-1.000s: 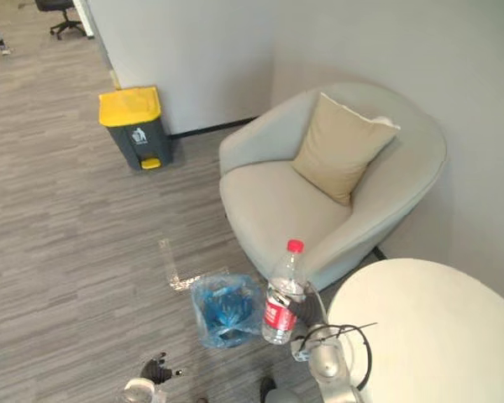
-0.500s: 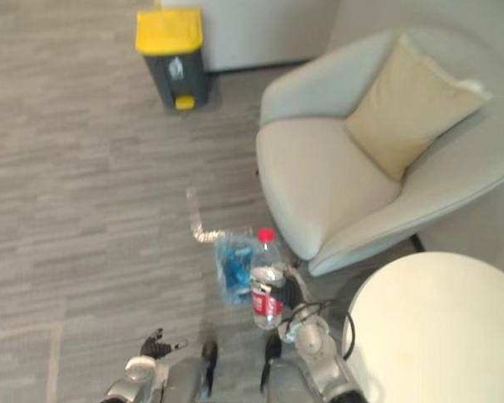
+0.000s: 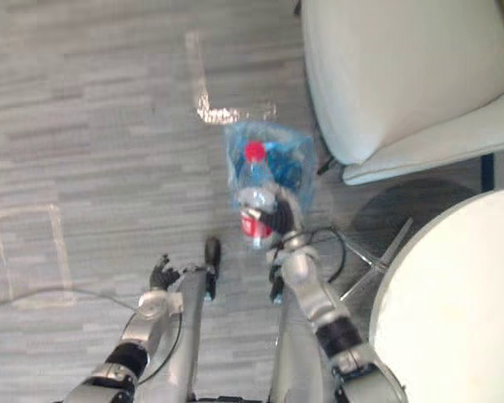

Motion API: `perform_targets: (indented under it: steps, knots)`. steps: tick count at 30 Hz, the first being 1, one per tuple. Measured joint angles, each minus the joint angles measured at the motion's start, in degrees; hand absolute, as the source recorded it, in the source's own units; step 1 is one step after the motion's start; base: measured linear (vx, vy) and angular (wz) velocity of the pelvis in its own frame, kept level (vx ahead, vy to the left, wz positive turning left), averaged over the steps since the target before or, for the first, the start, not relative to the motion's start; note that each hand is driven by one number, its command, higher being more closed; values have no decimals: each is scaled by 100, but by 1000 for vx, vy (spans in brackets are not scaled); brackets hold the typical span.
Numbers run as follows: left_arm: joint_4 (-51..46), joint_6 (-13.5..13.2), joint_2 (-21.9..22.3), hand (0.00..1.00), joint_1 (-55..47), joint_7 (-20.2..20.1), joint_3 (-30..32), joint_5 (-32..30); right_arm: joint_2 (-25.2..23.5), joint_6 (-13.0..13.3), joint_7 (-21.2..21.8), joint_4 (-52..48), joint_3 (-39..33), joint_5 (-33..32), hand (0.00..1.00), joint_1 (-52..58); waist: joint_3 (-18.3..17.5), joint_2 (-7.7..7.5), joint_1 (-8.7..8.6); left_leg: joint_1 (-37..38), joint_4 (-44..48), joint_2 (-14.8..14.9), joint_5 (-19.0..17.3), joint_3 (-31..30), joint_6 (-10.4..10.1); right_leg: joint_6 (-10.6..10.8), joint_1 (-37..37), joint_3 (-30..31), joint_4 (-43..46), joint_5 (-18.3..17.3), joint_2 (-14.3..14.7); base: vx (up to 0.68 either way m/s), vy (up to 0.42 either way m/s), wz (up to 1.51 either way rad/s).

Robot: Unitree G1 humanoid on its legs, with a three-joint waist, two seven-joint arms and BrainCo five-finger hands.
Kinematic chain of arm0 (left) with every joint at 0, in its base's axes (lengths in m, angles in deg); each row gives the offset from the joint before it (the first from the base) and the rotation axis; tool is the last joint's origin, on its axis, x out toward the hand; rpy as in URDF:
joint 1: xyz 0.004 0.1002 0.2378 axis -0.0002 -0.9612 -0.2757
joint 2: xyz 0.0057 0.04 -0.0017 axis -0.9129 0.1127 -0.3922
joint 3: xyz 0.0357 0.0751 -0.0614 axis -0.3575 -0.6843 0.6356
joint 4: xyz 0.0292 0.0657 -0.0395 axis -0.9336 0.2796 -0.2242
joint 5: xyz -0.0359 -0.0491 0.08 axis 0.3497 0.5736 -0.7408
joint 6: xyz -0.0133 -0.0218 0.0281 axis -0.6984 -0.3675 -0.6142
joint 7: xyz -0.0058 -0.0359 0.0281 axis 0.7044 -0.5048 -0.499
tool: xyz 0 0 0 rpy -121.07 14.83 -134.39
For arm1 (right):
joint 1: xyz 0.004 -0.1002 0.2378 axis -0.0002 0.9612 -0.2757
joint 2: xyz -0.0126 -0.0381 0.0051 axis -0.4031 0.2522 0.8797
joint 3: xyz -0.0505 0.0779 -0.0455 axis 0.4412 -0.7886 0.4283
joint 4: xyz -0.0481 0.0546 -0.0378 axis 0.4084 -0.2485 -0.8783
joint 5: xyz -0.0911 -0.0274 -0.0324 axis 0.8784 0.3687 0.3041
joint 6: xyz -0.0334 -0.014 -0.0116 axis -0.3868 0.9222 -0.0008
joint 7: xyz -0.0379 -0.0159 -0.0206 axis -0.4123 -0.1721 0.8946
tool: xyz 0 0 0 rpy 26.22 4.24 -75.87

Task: Gather rubbish on tea table into small bin, then transfer packed bag to large trash can.

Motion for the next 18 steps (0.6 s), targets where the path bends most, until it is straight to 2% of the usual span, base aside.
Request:
perform_targets:
  steps: [5, 7, 11, 18]
  knots:
    - [-160, -33, 31, 0, 218, 79, -14, 196, 271, -101, -256, 584, -113, -17, 100, -1022, 51, 10, 34, -521, 88, -99, 44, -70, -18, -35, -529, -54, 233, -55, -133, 4, 26, 14]
    - [-195, -131, 24, 0, 239, 88, -18, 210, 341, -108, -345, 772, -145, -41, 100, -1282, 52, 11, 70, -664, 88, -140, 53, -118, -21, -54, -663, -104, 300, -96, -183, 13, 24, 20]
    - [-240, -231, 8, 0, 258, 87, -45, 216, 461, -111, -463, 1113, -171, -111, 100, -1648, 50, 8, 245, -903, 115, -172, 55, -125, -28, -83, -942, -127, 452, -181, -244, 19, 7, 9]
    - [-247, -275, -59, 0, 290, 88, -71, 428, 532, -122, -548, 1795, -369, -269, 100, -2115, 48, 9, 273, -1236, 338, -234, 49, -192, -51, -80, -1248, -187, 792, -376, -339, 7, 2, 13]
